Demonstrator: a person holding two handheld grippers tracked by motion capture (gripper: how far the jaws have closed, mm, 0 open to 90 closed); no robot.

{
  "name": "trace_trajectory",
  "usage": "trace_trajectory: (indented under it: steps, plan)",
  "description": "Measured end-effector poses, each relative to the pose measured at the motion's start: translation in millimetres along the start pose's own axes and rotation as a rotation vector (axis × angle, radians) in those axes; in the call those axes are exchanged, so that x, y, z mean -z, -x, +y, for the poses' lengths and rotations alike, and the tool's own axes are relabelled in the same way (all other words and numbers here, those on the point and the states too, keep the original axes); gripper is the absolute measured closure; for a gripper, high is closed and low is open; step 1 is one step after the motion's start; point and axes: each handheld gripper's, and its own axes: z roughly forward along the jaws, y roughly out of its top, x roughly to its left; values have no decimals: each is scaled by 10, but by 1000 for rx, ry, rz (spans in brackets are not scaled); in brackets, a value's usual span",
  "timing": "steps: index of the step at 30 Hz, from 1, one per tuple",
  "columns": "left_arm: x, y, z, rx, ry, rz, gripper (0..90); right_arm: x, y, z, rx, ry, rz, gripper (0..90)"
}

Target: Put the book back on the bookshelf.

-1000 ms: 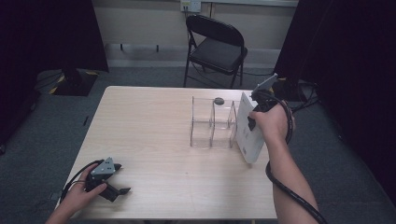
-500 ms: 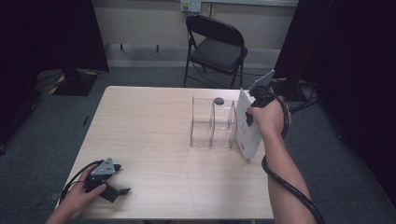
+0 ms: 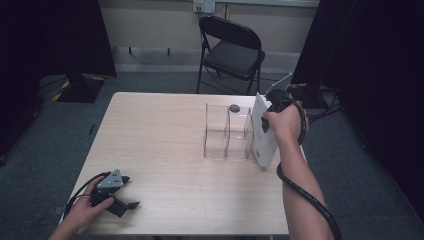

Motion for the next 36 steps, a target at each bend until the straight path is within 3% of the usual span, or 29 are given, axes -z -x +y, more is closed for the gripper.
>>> trace_trajectory:
  steps: [26, 36]
  plan:
    - [0, 16, -8, 10, 4, -5, 0, -98, -10, 134, -29, 12, -15, 525]
    - [1, 17, -8, 9, 3, -6, 0, -162, -81, 146, -19, 48, -42, 524]
